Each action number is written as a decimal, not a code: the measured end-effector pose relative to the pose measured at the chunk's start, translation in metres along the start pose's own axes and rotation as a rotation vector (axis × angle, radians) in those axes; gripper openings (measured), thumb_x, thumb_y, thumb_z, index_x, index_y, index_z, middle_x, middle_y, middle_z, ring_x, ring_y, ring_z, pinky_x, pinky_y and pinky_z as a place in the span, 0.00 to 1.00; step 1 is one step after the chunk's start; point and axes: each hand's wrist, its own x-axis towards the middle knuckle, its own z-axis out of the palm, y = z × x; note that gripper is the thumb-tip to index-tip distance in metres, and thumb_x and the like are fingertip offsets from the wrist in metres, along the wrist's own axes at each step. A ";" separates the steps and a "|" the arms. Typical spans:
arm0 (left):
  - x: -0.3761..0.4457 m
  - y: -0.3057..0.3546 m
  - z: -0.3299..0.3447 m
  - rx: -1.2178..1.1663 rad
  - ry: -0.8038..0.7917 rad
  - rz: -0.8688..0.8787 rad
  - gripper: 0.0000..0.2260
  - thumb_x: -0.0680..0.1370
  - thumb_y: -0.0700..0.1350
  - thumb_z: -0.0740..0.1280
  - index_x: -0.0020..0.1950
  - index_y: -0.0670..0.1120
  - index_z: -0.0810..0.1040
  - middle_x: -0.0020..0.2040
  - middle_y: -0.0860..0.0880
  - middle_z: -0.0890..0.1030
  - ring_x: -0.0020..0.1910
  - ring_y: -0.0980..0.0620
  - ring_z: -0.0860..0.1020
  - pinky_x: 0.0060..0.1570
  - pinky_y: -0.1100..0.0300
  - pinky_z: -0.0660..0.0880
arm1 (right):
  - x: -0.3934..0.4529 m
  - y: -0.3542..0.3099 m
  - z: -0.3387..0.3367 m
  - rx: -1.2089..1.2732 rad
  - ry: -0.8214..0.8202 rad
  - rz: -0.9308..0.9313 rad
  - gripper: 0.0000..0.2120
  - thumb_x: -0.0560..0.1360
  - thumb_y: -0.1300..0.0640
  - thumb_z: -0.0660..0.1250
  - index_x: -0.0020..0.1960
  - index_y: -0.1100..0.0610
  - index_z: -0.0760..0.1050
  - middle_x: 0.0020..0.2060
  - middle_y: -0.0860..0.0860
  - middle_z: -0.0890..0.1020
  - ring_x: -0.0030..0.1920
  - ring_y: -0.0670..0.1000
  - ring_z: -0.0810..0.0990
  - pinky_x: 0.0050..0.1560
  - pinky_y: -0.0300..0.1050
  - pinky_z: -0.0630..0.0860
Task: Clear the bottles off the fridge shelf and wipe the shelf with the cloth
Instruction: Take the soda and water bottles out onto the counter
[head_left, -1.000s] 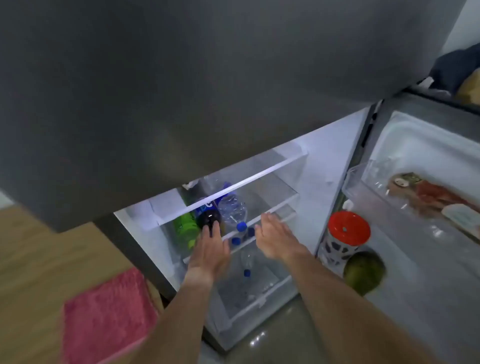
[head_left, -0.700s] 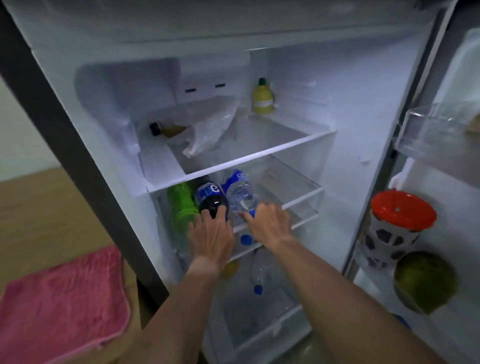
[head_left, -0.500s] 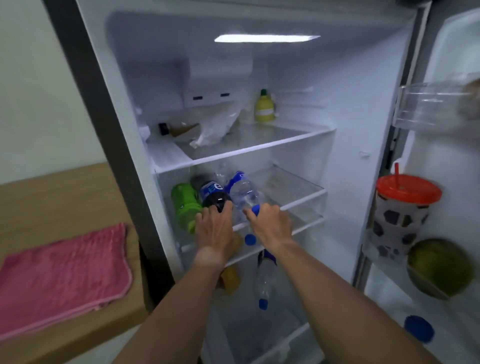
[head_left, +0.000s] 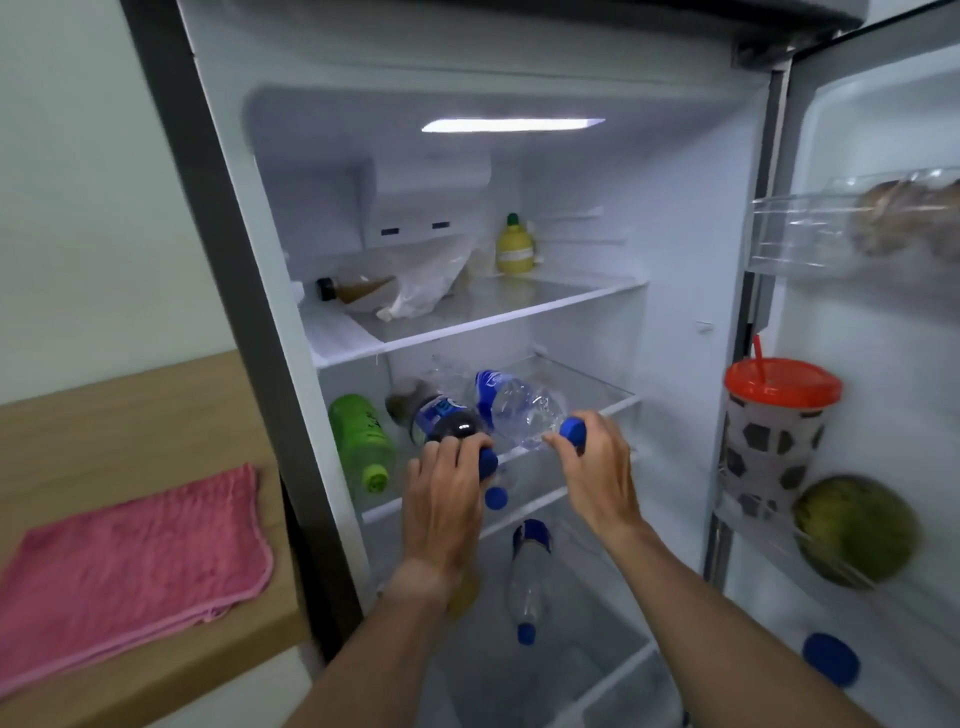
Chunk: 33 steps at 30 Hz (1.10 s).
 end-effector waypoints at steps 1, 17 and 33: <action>0.001 0.004 -0.006 0.001 0.005 0.038 0.18 0.67 0.44 0.80 0.55 0.48 0.81 0.45 0.48 0.81 0.41 0.47 0.78 0.39 0.54 0.75 | -0.003 -0.004 -0.003 0.022 -0.004 -0.018 0.11 0.76 0.50 0.70 0.50 0.55 0.71 0.43 0.49 0.74 0.40 0.49 0.73 0.40 0.34 0.71; 0.064 0.025 -0.150 -0.550 0.200 -0.329 0.10 0.81 0.44 0.64 0.60 0.42 0.72 0.51 0.50 0.69 0.53 0.48 0.71 0.51 0.62 0.65 | 0.028 -0.175 -0.062 -0.018 0.012 -0.244 0.09 0.80 0.52 0.64 0.52 0.57 0.67 0.47 0.53 0.74 0.43 0.53 0.73 0.37 0.35 0.65; 0.058 0.037 -0.355 -0.610 0.277 -0.342 0.12 0.82 0.45 0.61 0.57 0.38 0.76 0.56 0.39 0.79 0.56 0.41 0.77 0.58 0.47 0.74 | -0.029 -0.345 -0.204 -0.350 0.133 -0.364 0.16 0.81 0.50 0.57 0.50 0.64 0.72 0.44 0.60 0.78 0.44 0.60 0.77 0.45 0.52 0.72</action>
